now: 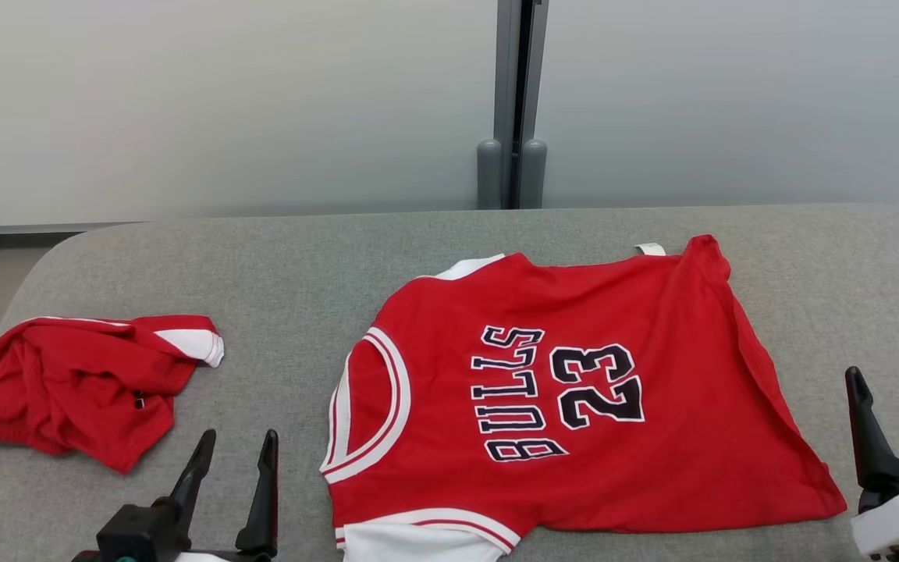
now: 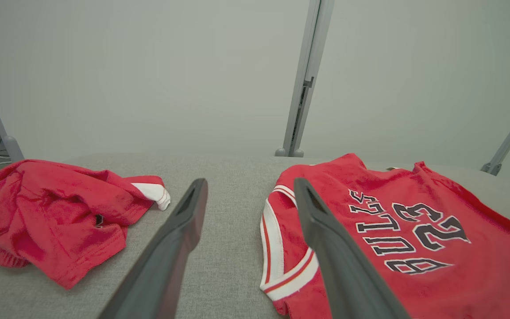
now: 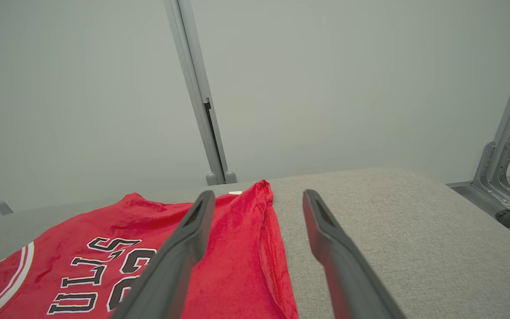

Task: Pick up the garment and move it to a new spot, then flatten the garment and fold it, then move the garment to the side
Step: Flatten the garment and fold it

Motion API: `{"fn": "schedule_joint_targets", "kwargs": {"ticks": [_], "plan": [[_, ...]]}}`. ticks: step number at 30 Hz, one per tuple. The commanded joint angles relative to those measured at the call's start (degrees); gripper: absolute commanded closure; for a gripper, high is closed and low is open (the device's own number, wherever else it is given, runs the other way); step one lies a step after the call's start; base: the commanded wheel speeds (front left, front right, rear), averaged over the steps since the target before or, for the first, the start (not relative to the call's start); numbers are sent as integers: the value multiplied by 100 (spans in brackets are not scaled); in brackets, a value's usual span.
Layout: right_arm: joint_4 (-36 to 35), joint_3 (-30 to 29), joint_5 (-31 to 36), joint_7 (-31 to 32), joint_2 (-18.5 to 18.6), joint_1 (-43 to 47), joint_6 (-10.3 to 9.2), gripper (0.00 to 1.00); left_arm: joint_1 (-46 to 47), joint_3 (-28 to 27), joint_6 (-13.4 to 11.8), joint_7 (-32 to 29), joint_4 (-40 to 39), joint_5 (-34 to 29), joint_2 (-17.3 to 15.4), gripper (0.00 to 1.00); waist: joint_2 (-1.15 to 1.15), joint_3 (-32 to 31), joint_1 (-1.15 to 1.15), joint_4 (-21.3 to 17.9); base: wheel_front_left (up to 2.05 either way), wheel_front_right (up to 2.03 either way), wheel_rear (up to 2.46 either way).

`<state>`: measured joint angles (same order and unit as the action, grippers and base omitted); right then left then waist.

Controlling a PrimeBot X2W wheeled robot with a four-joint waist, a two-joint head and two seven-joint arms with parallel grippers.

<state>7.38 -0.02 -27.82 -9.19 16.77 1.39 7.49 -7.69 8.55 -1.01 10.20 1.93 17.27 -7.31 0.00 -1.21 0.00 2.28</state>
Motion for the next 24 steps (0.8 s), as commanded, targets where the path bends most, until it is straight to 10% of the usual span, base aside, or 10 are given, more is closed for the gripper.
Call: {"fn": "schedule_joint_targets", "kwargs": {"ticks": [1,24], "plan": [[29,-41,-61,126,57,-29,1,0,-29,11,51,-188,11,87,-70,0,0,17,0,12,0,0,0],[1927,-14,-668,2747,65,-597,1,0,-373,1049,708,-3484,-520,1246,-617,0,0,521,0,112,0,0,0]]}}
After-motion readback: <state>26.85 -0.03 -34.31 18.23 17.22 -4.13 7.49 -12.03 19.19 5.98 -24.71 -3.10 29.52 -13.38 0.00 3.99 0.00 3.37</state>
